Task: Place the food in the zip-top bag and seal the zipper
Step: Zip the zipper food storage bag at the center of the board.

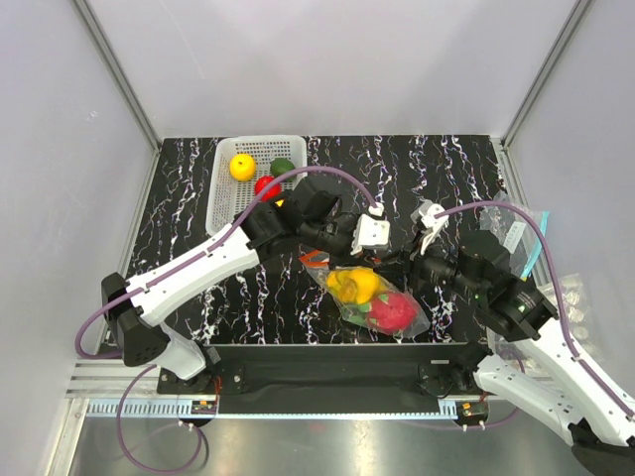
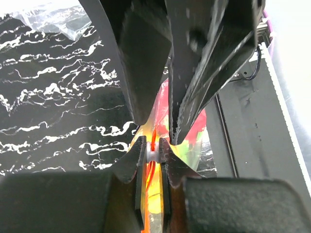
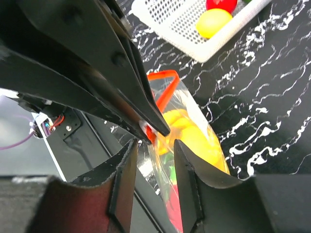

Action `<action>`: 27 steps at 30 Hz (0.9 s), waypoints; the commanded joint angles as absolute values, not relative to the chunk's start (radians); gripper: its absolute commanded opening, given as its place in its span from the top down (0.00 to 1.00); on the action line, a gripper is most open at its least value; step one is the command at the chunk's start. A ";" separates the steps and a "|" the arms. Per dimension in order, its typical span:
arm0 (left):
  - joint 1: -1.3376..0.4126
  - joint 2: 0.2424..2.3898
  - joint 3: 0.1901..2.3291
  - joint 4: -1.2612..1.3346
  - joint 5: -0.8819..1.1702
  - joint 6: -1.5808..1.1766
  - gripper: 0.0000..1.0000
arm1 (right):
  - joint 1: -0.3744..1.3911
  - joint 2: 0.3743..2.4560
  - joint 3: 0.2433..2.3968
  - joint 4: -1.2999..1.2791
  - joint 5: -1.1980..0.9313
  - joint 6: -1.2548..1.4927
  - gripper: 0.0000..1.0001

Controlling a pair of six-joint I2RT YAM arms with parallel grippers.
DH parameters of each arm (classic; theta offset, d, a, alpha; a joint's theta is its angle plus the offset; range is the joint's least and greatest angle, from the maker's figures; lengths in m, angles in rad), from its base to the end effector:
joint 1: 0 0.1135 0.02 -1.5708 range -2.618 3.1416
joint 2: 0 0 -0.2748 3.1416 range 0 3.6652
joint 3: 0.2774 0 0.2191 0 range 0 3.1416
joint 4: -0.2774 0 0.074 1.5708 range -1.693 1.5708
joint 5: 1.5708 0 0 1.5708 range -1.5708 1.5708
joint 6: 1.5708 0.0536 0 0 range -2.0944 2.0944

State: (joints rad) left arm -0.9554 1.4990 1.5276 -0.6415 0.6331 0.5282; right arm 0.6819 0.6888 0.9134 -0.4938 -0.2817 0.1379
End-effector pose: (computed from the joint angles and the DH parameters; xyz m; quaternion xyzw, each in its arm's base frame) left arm 0.1502 -0.2674 0.3862 0.6756 0.5249 -0.3628 0.3694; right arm 0.0845 0.0878 0.3602 -0.2935 0.7359 0.3415 0.5056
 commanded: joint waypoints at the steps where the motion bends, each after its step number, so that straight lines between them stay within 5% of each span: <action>1: -0.951 1.453 1.555 -0.600 0.626 0.488 1.00 | 0.687 0.673 0.878 -0.411 -0.307 0.140 0.58; 6: -0.951 1.433 1.586 -0.681 0.620 0.532 1.00 | 0.687 0.666 0.856 -0.380 -0.318 0.146 0.57; 9: -0.950 1.414 1.583 -0.704 0.582 0.534 1.00 | 0.687 0.655 0.842 -0.362 -0.334 0.155 0.48; 20: -0.950 1.255 1.450 -0.528 0.566 0.402 1.00 | 0.687 0.681 0.770 -0.230 -0.413 0.173 0.53; 27: -0.950 1.244 1.397 -0.497 0.566 0.324 1.00 | 0.695 0.686 0.732 -0.126 -0.538 0.178 0.44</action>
